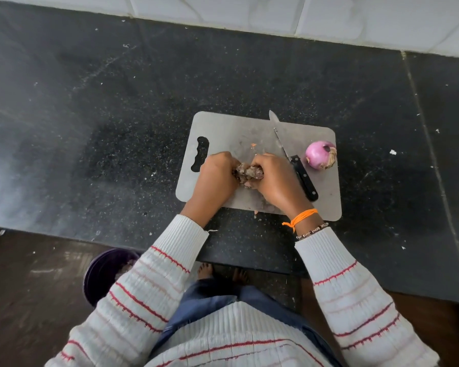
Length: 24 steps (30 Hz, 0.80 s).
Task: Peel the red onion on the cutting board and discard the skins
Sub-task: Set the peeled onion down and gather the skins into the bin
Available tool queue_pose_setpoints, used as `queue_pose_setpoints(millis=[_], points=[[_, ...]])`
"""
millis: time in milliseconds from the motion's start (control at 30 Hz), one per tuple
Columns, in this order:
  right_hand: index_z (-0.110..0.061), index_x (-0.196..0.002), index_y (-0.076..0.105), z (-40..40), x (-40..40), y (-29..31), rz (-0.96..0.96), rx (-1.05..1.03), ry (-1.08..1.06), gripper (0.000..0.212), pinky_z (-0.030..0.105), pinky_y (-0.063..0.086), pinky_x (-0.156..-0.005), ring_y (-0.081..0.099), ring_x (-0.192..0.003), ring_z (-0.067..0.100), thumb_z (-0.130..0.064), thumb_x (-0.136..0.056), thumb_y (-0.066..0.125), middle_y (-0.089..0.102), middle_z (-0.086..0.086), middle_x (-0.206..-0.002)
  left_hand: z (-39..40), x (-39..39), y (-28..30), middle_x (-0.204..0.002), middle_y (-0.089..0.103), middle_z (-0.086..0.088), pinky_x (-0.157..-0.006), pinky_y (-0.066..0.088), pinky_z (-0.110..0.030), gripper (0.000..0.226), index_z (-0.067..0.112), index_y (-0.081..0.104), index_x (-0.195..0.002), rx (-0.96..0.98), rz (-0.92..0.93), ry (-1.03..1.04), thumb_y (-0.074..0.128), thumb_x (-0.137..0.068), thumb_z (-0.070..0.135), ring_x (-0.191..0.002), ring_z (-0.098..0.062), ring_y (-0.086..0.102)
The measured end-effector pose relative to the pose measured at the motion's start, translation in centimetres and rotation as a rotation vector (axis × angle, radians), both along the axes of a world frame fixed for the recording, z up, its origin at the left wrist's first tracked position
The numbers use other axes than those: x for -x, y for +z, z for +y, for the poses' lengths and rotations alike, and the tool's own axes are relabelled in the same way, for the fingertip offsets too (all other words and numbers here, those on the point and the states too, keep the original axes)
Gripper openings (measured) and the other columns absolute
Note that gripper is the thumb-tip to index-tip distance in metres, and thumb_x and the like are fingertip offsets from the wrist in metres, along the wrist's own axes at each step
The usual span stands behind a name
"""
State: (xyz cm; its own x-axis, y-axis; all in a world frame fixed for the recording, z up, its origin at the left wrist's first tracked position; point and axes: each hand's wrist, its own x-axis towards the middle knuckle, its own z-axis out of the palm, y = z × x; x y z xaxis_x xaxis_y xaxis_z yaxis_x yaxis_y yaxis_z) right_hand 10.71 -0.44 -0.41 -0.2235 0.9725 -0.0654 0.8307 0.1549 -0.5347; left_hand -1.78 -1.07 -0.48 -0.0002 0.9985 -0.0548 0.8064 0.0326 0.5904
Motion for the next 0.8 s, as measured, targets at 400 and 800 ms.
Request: queue_pose_setpoints(millis=[400, 800], points=[[-0.003, -0.082, 0.066, -2.1, 6.1, 1.9, 0.124, 0.027, 0.286, 0.012, 0.029, 0.039, -0.057, 0.059, -0.074, 0.021, -0.008, -0.075, 0.073, 0.068, 0.014, -0.082, -6.2, 6.4, 1.3, -0.076, 0.059, -0.002, -0.060, 0.039, -0.024, 0.005, 0.008, 0.070, -0.081, -0.048, -0.034, 0.336, 0.068, -0.076, 0.009, -0.071, -0.020, 0.059], [-0.009, -0.080, 0.067, -10.4, 23.4, -0.1, 0.181, 0.040, 0.727, 0.007, 0.028, 0.034, -0.061, 0.062, -0.080, 0.032, -0.004, -0.076, 0.065, 0.068, 0.015, -0.083, -20.3, 19.9, 0.9, -0.072, 0.061, -0.008, -0.063, 0.042, -0.032, 0.013, 0.011, 0.074, -0.079, -0.128, -0.046, 0.742, 0.069, -0.071, 0.002, -0.068, -0.021, 0.057]])
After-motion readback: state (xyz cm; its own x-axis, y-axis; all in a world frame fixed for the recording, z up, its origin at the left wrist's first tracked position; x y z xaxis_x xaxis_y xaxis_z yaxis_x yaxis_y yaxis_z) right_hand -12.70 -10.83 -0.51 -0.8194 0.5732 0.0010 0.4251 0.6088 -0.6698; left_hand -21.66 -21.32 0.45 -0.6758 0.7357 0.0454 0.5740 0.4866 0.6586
